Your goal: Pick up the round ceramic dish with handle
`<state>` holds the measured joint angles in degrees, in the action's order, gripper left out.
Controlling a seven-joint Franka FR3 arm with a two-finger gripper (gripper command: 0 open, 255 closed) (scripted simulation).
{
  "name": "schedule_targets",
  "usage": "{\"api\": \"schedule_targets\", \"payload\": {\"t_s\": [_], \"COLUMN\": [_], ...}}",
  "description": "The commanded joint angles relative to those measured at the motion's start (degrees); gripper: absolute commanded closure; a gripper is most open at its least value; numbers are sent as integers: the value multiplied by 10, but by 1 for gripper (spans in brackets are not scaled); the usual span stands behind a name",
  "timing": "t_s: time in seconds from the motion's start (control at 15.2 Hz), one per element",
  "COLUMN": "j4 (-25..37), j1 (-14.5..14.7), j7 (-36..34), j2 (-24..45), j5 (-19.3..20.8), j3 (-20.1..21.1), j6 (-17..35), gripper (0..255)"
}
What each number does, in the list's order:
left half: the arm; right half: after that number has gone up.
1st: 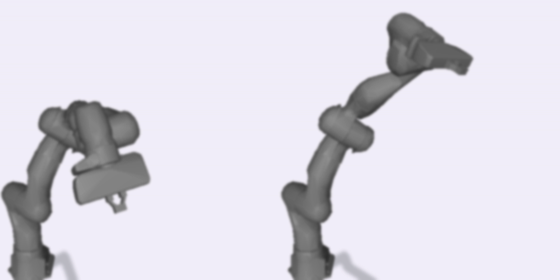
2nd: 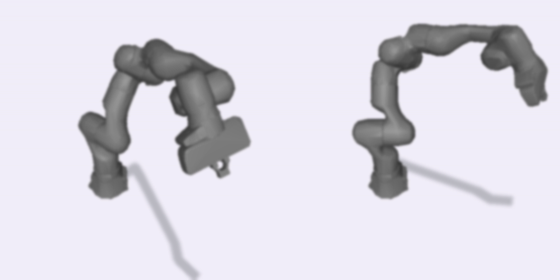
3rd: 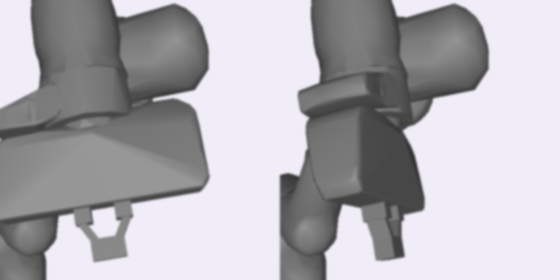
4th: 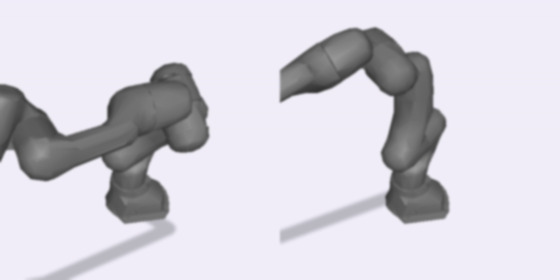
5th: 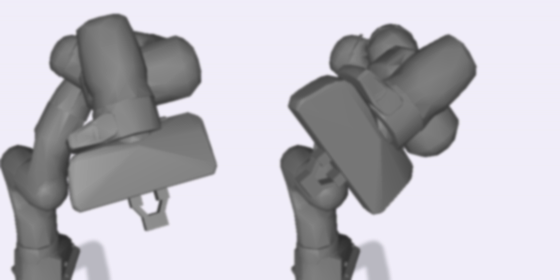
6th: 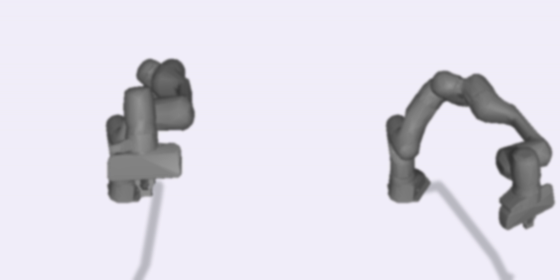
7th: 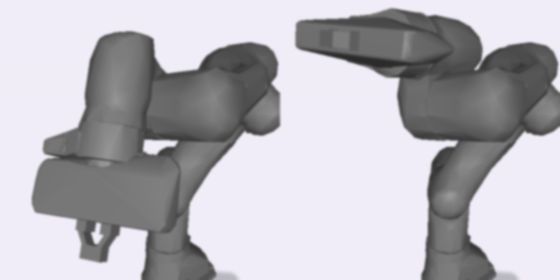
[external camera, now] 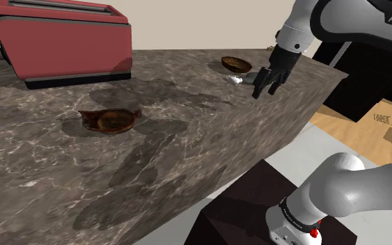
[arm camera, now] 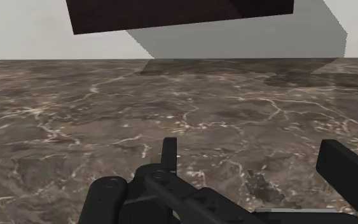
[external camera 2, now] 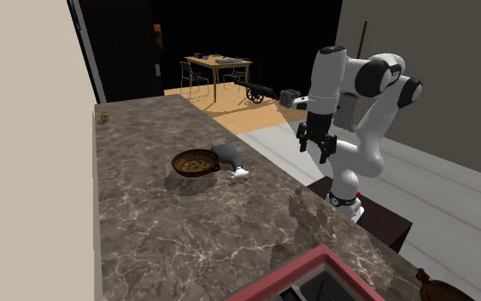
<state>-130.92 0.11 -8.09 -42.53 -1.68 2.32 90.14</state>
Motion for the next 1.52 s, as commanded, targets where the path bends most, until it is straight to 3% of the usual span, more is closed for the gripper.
{"api": "schedule_targets", "payload": {"t_s": [0.0, 0.73, 1.45], "j4": [0, 120, 324], "j1": [0, -31, -53], "j7": [0, 63, 111], "j2": [0, 193, 401], "j5": [0, 81, 137], "j3": [0, -32, -54], "j6": [0, 98, 138], "gripper": [0, 0, 0]}}
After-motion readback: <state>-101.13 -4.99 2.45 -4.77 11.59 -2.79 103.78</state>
